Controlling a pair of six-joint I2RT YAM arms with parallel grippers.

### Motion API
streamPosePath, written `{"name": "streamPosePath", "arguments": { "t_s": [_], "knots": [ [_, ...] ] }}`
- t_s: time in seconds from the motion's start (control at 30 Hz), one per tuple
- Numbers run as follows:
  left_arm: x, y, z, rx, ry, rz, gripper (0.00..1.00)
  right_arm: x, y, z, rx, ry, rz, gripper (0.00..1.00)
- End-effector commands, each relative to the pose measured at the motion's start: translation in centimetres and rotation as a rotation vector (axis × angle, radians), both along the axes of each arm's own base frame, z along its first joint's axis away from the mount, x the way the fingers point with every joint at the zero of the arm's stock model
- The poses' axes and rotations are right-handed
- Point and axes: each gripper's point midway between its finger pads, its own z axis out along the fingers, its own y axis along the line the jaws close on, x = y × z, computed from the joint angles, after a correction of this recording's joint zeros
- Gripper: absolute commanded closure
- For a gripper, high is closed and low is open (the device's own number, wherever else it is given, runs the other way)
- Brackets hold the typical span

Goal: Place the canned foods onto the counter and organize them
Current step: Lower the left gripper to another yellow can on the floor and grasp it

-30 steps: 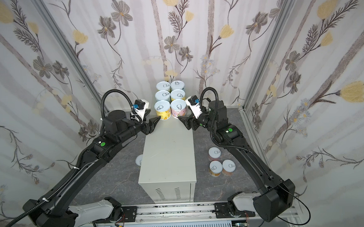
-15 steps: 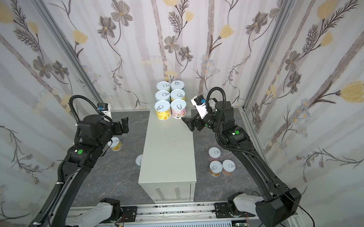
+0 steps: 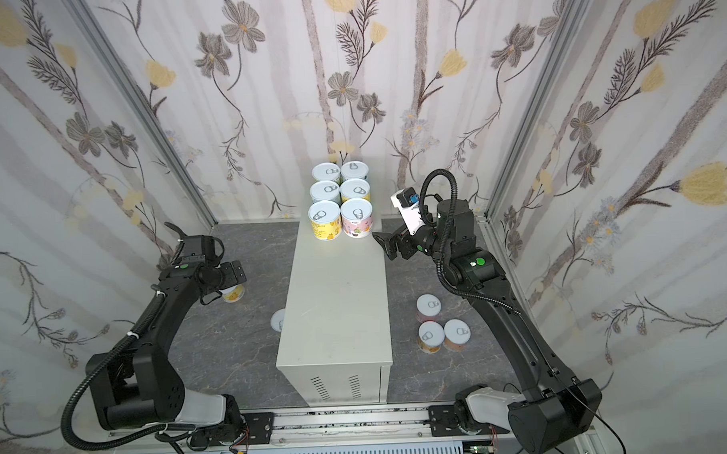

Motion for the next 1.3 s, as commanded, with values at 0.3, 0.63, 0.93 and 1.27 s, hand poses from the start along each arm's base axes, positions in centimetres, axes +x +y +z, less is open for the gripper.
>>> {"name": "streamPosePath", "arguments": {
  "t_s": [0.3, 0.63, 0.93, 1.27],
  "knots": [
    [3.9, 4.6, -6.2, 0.058, 0.099, 0.034, 0.00, -0.2, 0.7, -0.8, 0.007, 0.029, 0.049, 0.00],
    [5.7, 3.9, -9.4, -0.003, 0.162, -0.008, 0.07, 0.2, 0.5, -1.6, -0.002, 0.060, 0.028, 0.00],
    [6.9, 2.6, -5.1, -0.067, 0.045, -0.036, 0.05, 1.0, 1.1, -2.6, -0.017, 0.084, 0.047, 0.00],
    [6.9, 2.8, -6.2, -0.038, 0.085, -0.048, 0.00, 1.1, 1.4, -2.8, -0.015, 0.087, 0.064, 0.00]
  ]
}}
